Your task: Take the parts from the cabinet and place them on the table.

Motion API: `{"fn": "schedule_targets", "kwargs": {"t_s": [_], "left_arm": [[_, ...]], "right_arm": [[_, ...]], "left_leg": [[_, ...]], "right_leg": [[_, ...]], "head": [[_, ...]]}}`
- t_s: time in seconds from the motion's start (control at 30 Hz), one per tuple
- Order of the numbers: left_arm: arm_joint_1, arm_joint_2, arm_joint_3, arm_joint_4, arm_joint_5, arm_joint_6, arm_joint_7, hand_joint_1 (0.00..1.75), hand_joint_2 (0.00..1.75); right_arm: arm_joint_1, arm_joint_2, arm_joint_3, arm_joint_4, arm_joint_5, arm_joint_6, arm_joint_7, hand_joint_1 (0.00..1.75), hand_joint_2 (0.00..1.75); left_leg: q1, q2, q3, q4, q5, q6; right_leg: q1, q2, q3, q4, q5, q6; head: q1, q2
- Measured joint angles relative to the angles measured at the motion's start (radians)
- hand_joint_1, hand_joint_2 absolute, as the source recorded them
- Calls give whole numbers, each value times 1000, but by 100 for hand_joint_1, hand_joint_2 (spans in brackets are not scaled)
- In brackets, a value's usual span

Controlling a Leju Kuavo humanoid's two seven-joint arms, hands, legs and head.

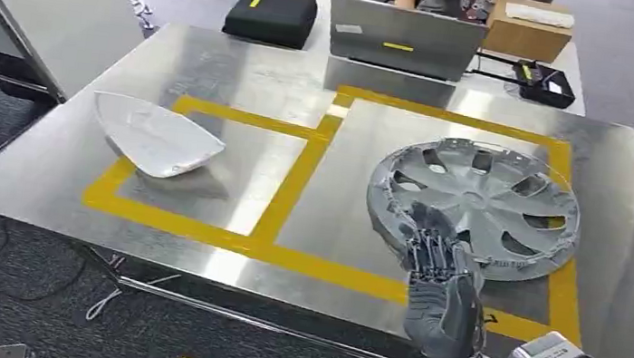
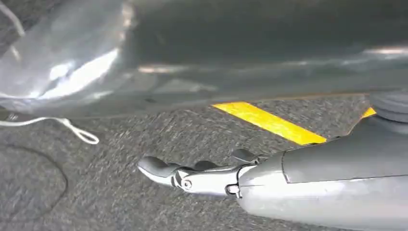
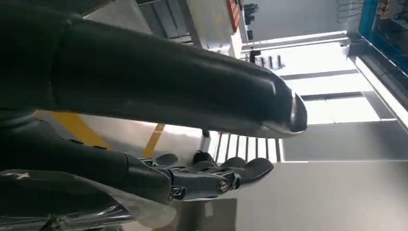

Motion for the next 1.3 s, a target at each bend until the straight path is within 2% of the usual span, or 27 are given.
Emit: {"fn": "schedule_targets", "kwargs": {"t_s": [0.03,0.07,0.1,0.13,0.2,0.23,0.27,0.33,0.4,0.47,0.53,0.57,0.63,0.7,0.73,0.77,0.83,0.9,0.97,1.03,1.07,1.1,1.13,1.2,1.23,1.27,1.3], "left_arm": [[0,5,2,0,-10,-9,-8,0,0],[0,8,6,1,-18,-13,-16,0,0],[-1,13,12,3,-25,-17,-24,0,0],[-2,19,17,4,-27,-18,-29,0,0],[-2,24,26,7,-33,-18,-35,0,0],[-2,24,28,8,-36,-18,-35,0,0],[-3,26,30,10,-38,-18,-36,0,0],[-5,29,32,13,-40,-16,-38,0,0],[-8,37,40,16,-48,-14,-44,0,0],[-9,39,49,21,-58,-12,-50,0,0],[-11,42,56,26,-66,-12,-53,0,0],[-11,45,60,29,-71,-12,-54,0,0],[-13,48,68,33,-77,-12,-56,0,0],[-14,50,72,35,-79,-12,-59,0,0],[-17,52,73,36,-79,-12,-60,0,0],[-19,52,74,38,-79,-12,-60,0,0],[-21,53,78,40,-79,-12,-62,0,0],[-21,52,80,42,-79,-12,-62,0,0],[-26,53,81,43,-79,-12,-63,0,0],[-26,54,83,43,-79,-12,-63,0,0],[-26,54,84,44,-79,-12,-63,0,0],[-26,54,85,46,-79,-12,-63,0,0],[-26,53,85,48,-79,-12,-63,0,0],[-26,53,87,49,-79,-11,-63,0,0],[-26,53,87,50,-79,-12,-63,0,0],[-26,53,87,51,-79,-12,-63,0,0],[-26,53,87,52,-79,-12,-63,0,0]], "right_arm": [[0,0,1,0,1,2,0,0,0],[0,0,1,0,2,3,0,0,0],[1,0,1,0,4,4,-1,0,0],[0,-1,1,0,4,4,-1,0,0],[-2,-2,0,0,5,6,-1,0,0],[-4,-2,0,0,5,6,-1,0,0],[-4,-1,1,0,6,8,-2,0,0],[-3,-2,1,0,6,10,-1,0,0],[-4,-2,-1,0,6,10,-2,0,0],[-5,-2,0,0,6,10,-2,0,0],[-4,-2,-1,0,6,10,-1,0,0],[-3,-2,-1,0,6,10,-1,0,0],[-3,-2,-2,0,6,10,-1,0,0],[-3,-2,-2,0,6,10,-1,0,0],[-3,-2,-2,-1,6,10,-1,0,0],[-4,-2,-2,-1,6,10,-1,0,0],[-4,-1,-2,-3,7,10,-1,0,0],[-3,-2,-2,-4,7,10,-1,0,0],[-4,-2,-3,-5,7,10,-1,0,0],[-2,-2,-3,-5,7,10,0,0,0],[-2,-2,-3,-5,7,10,0,0,0],[-1,-2,-3,-5,7,10,0,0,0],[0,-2,-3,-5,7,7,0,0,0],[-2,-2,-4,-5,7,7,0,0,0],[-3,-2,-4,-6,7,7,0,0,0],[-5,-2,-3,-6,7,7,0,0,0],[-4,-2,-3,-6,8,7,-2,0,0]], "left_leg": [[-1,1,-11,1,7,0],[-1,1,-21,2,13,-1],[-1,1,-29,4,18,-2],[0,2,-35,6,21,-5],[0,1,-43,15,24,-9],[-4,1,-48,19,25,-12],[-7,1,-53,24,29,-19],[-6,1,-60,27,40,-32],[-5,0,-66,33,33,-44],[-2,-1,-99,120,-52,-55],[2,-1,-148,275,-137,-62],[3,-1,-160,330,-154,-64],[3,-1,-115,284,-111,-62],[3,-1,-10,111,-40,-54],[2,-2,32,31,-43,-48],[-2,-3,41,15,-44,-44],[-5,-4,31,17,-39,-38],[-1,-1,23,3,-22,-20],[3,3,4,2,-3,-2],[0,3,-19,3,12,0],[-1,4,-30,5,20,0],[-2,4,-41,7,26,0],[-2,4,-51,9,33,-2],[-2,3,-65,15,42,-6],[-2,3,-68,18,45,-11],[-9,3,-74,22,49,-16],[-8,3,-76,23,56,-22]], "right_leg": [[0,0,-26,78,-34,3],[0,0,-33,116,-42,4],[0,0,-16,105,-23,4],[0,-1,25,50,10,4],[0,-1,149,-145,75,-1],[1,-1,187,-210,63,-5],[3,1,201,-221,67,-6],[4,2,190,-219,67,-11],[-4,-1,174,-227,82,-34],[-3,-4,169,-226,92,-50],[1,-5,153,-225,104,-53],[2,-6,142,-221,110,-52],[2,-5,124,-210,115,-51],[2,-4,114,-200,118,-48],[2,-4,110,-196,120,-44],[7,-4,103,-193,124,-38],[5,-4,99,-194,135,-24],[7,-3,96,-197,142,-12],[3,0,56,-126,57,-7],[1,0,3,33,-33,0],[1,0,-14,94,-55,2],[1,0,-12,112,-48,3],[1,-1,20,78,-16,2],[1,-1,131,-95,58,-5],[2,-1,191,-184,69,-11],[6,-1,227,-237,55,-14],[6,0,227,-240,57,-15]], "head": [[0,0],[0,0],[0,0],[0,0],[1,0],[0,0],[-2,0],[-2,0],[-1,0],[-3,0],[-3,0],[-3,0],[-4,0],[-4,0],[-3,0],[-2,0],[-3,0],[-3,0],[2,0],[2,0],[3,0],[3,0],[3,0],[3,0],[3,0],[3,0],[0,0]]}}
